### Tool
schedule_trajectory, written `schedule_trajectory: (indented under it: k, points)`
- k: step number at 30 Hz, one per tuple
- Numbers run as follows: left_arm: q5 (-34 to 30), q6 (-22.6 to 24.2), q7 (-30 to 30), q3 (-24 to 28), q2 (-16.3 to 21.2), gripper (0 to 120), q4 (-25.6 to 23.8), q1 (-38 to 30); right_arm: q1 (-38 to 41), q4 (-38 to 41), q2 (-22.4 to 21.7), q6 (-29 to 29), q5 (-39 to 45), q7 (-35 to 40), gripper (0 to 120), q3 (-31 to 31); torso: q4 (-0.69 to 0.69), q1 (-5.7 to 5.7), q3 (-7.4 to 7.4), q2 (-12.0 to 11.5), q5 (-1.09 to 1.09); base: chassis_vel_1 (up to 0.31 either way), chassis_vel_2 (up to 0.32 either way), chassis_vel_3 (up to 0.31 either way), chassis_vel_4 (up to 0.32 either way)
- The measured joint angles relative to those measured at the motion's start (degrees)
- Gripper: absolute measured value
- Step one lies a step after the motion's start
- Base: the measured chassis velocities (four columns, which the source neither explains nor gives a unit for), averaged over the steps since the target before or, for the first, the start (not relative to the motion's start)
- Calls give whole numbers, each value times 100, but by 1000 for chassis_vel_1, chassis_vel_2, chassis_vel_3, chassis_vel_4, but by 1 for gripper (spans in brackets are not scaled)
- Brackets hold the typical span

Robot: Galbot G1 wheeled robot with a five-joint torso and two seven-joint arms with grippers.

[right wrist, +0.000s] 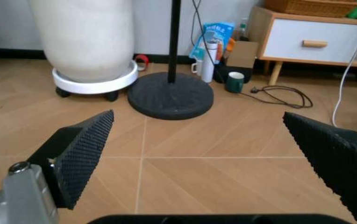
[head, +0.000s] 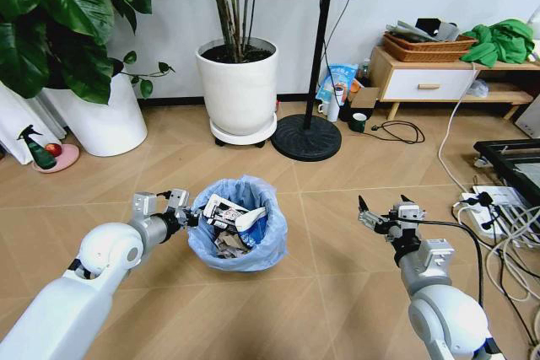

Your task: Pick up the trash bin and place the garbage on the floor into it.

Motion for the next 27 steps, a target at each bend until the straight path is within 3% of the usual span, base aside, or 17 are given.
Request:
schedule_trajectory:
  k: [27]
  points:
    - [-21,0,11,-55,28,0,-32,-3,-48,0,28,10,-60,-33,100,-77,1,0,0,0,0,140,141,-140,-140]
